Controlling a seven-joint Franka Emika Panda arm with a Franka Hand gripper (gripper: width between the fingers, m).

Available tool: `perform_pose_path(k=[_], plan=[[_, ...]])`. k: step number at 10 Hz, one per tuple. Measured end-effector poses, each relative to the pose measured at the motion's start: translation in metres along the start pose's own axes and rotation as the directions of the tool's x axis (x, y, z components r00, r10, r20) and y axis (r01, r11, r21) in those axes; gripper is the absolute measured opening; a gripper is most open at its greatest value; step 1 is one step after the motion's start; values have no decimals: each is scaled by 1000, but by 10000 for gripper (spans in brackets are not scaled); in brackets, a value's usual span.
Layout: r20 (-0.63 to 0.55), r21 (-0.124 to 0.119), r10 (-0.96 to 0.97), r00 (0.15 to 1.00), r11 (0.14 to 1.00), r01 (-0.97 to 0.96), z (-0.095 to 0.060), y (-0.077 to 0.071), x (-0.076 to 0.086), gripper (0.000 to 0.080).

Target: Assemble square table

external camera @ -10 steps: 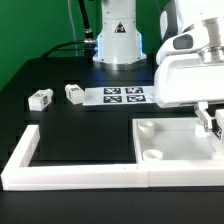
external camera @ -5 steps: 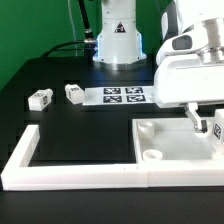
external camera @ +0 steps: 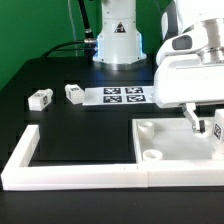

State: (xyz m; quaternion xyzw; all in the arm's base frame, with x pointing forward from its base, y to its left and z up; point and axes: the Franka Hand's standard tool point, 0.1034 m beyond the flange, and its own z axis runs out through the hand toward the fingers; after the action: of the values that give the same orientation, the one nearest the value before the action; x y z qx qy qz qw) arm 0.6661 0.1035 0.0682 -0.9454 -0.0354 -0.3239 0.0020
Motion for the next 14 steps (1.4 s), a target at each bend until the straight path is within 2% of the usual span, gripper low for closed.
perform_pose_path(k=[1,3,4,6,9,10,11,12,14], plan=[[15,2,-10,1000,1000,10,0,1,0,649],[112,21,-27,993,999,25,-13,12,18,648],[143,27,-17,990,1000,13,-14,12,20,648],[294,60,-18,956,998,1,-13,3,14,648],[472,88,-44,880,996,3,-10,-7,9,648],[535,92,-62,843,996,15,-7,-4,12,648],[547,83,-63,834,996,20,-3,3,16,649],[550,76,-55,833,997,16,0,5,14,648],[562,55,-12,827,998,-22,-1,1,15,648]])
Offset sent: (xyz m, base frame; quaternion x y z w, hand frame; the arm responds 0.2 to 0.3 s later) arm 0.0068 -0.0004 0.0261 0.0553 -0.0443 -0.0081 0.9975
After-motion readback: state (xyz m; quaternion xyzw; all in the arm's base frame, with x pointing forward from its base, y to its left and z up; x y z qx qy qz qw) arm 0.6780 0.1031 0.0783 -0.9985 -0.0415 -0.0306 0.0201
